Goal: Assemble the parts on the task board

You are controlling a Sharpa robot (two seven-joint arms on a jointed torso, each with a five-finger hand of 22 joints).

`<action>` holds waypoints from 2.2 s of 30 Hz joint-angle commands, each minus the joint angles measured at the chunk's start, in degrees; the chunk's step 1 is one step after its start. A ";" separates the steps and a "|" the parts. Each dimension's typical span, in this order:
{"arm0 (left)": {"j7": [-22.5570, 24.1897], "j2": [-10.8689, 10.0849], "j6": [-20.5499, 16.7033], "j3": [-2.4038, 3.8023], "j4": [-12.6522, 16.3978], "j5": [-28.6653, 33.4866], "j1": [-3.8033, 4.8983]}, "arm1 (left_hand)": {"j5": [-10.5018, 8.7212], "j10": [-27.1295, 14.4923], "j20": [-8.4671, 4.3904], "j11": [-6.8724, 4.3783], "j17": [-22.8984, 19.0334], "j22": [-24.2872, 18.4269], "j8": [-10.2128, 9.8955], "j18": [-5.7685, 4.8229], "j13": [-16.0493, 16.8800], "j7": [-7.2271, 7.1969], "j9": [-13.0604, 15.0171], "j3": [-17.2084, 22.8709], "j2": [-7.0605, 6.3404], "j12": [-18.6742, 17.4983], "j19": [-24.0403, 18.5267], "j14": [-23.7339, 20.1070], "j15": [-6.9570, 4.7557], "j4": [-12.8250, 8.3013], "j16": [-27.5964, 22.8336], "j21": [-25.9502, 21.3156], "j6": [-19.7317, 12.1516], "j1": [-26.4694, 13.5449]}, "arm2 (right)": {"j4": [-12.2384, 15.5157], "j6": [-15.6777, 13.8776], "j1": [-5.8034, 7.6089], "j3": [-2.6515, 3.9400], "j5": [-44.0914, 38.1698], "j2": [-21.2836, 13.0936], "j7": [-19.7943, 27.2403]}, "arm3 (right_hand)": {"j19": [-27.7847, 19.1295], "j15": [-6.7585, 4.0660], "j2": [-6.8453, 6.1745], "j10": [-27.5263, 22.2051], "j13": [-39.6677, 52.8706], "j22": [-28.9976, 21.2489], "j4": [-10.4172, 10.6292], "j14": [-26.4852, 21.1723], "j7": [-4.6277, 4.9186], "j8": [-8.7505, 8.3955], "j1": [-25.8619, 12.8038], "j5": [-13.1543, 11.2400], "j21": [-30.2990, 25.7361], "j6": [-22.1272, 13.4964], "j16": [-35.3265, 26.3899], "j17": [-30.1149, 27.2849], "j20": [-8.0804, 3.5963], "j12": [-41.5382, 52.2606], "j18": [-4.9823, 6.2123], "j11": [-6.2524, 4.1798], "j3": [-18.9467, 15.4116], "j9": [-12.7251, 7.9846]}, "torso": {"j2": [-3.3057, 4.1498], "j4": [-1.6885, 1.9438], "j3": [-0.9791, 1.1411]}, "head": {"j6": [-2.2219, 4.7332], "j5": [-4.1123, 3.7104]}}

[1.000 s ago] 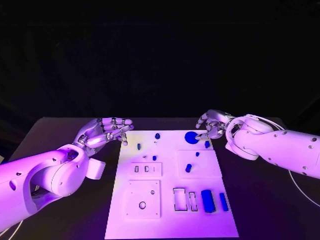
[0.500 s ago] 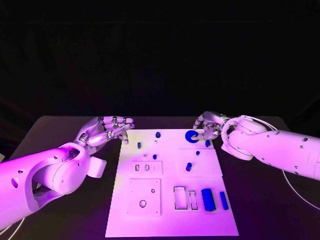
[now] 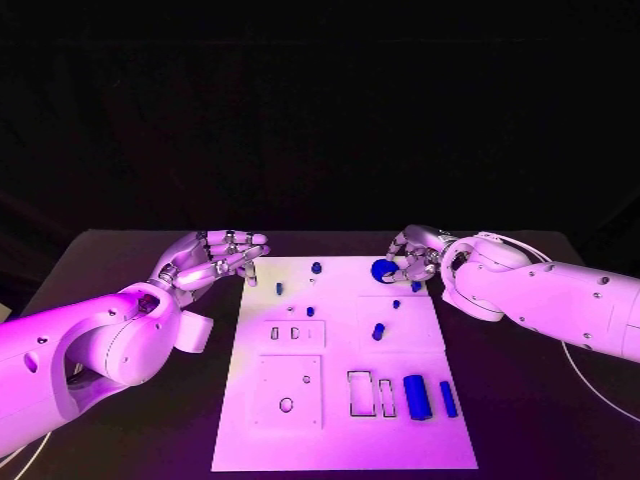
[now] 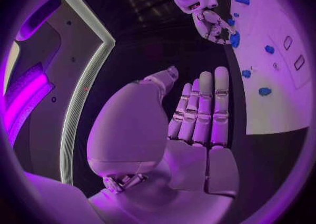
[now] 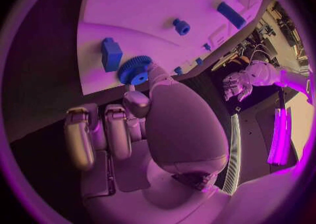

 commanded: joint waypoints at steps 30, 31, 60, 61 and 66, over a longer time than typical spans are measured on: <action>0.18 0.24 1.12 0.05 -0.23 0.18 0.07 | 0.07 -0.18 -0.02 -0.09 -0.12 0.23 -0.36 0.81 -0.02 -0.28 0.10 0.55 0.15 -0.24 -0.62 -0.16 -0.04 0.07 0.34 0.43 -0.29 0.21 | 8.18 -10.34 0.03 0.02 -9.81 -0.59 -1.50 | 5.90 -1.52 -0.56 6.06 43.12 15.08 -1.34 5.35 -2.07 1.11 2.20 0.70 0.20 7.35 0.36 12.70 -1.02 25.77 -0.37 -2.01 13.03 -0.72 | -0.18 -0.02 -0.05 | 0.05 0.37; 0.18 0.25 1.12 0.05 -0.24 0.18 0.07 | 0.07 -0.18 -0.02 -0.09 -0.12 0.23 -0.36 0.81 -0.02 -0.28 0.10 0.55 0.15 -0.24 -0.62 -0.16 -0.04 0.07 0.34 0.43 -0.29 0.21 | 8.76 -10.41 0.11 0.03 -10.53 -0.50 -1.66 | 5.90 -1.53 -0.63 6.06 43.12 15.08 -1.31 5.36 -2.06 1.05 2.07 0.69 0.20 7.34 0.37 12.73 -1.03 25.77 -0.37 -2.01 13.09 -0.74 | -0.10 0.00 0.00 | 0.10 0.38; 0.33 1.02 1.07 0.05 -0.44 0.18 0.07 | 0.07 -0.19 -0.02 -0.09 -0.18 0.36 -0.36 0.81 -0.02 -0.27 0.13 0.68 0.21 -0.22 -0.75 -0.13 -0.04 0.06 0.38 0.64 -0.30 0.17 | 4.93 -8.80 -1.65 -0.42 -24.51 11.58 -5.58 | 5.90 -1.54 -1.14 6.06 43.12 15.08 -1.23 5.37 -2.01 0.57 1.27 0.67 0.20 7.27 0.37 12.73 -1.10 25.77 -0.37 -1.98 13.72 -0.83 | 0.14 0.19 -0.04 | -0.16 0.77; 0.32 1.01 1.07 0.05 -0.45 0.18 0.07 | 0.07 -0.19 -0.02 -0.09 -0.18 0.36 -0.36 0.81 -0.02 -0.27 0.13 0.68 0.21 -0.22 -0.75 -0.13 -0.04 0.06 0.38 0.64 -0.30 0.17 | 4.76 -8.77 -1.72 -0.42 -24.58 11.70 -5.59 | 5.90 -1.54 -1.14 6.06 43.12 15.08 -1.23 5.37 -2.01 0.57 1.27 0.67 0.20 7.27 0.37 12.73 -1.10 25.77 -0.37 -1.98 13.72 -0.83 | 0.14 0.17 -0.03 | -0.17 0.83; 0.30 1.02 1.08 0.05 -0.46 0.18 0.07 | 0.07 -0.19 -0.02 -0.09 -0.18 0.36 -0.36 0.81 -0.02 -0.27 0.13 0.68 0.21 -0.22 -0.75 -0.13 -0.04 0.06 0.38 0.64 -0.30 0.17 | 4.23 -8.53 -1.93 -0.44 -24.68 12.28 -5.39 | 5.90 -1.54 -1.19 6.06 43.12 15.08 -1.21 5.37 -2.00 0.53 1.20 0.67 0.20 7.27 0.37 12.74 -1.10 25.77 -0.37 -1.98 13.76 -0.84 | 0.08 0.10 -0.03 | -0.17 0.88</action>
